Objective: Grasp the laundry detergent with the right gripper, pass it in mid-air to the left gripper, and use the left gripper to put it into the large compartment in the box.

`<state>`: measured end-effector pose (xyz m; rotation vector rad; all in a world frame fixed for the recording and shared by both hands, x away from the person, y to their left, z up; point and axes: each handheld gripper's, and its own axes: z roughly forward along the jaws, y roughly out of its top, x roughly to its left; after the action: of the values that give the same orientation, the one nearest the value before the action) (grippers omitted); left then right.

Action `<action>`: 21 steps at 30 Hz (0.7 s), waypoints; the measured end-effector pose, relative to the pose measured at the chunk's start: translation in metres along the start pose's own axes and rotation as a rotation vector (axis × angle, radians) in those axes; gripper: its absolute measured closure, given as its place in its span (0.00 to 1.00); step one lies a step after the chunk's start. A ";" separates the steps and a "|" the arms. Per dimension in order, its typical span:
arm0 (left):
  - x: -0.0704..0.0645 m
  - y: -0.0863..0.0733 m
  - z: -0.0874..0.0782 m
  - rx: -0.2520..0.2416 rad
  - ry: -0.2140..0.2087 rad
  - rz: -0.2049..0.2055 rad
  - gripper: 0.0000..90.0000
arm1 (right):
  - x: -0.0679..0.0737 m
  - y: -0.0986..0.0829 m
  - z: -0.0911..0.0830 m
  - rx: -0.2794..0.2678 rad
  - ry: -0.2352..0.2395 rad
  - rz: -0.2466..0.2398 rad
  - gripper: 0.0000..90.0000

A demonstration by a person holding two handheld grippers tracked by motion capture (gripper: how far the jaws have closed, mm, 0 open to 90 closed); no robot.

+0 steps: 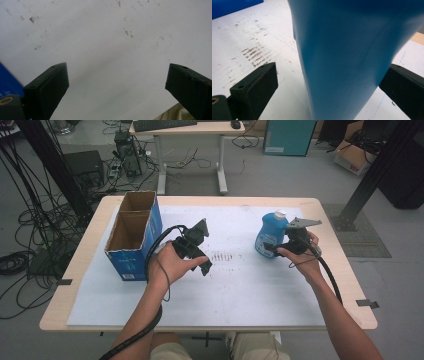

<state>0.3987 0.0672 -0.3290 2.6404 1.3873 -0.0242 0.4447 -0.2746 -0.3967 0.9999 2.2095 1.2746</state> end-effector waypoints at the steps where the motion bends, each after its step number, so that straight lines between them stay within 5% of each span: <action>1: 0.000 0.000 0.000 0.000 0.001 0.000 0.06 | 0.000 0.000 0.000 0.000 0.001 0.000 0.02; 21: -0.001 0.000 -0.001 -0.003 0.003 0.003 0.06 | 0.000 0.000 -0.001 0.004 0.005 0.002 0.03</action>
<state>0.3987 0.0665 -0.3282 2.6410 1.3835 -0.0176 0.4439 -0.2751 -0.3959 1.0020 2.2161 1.2751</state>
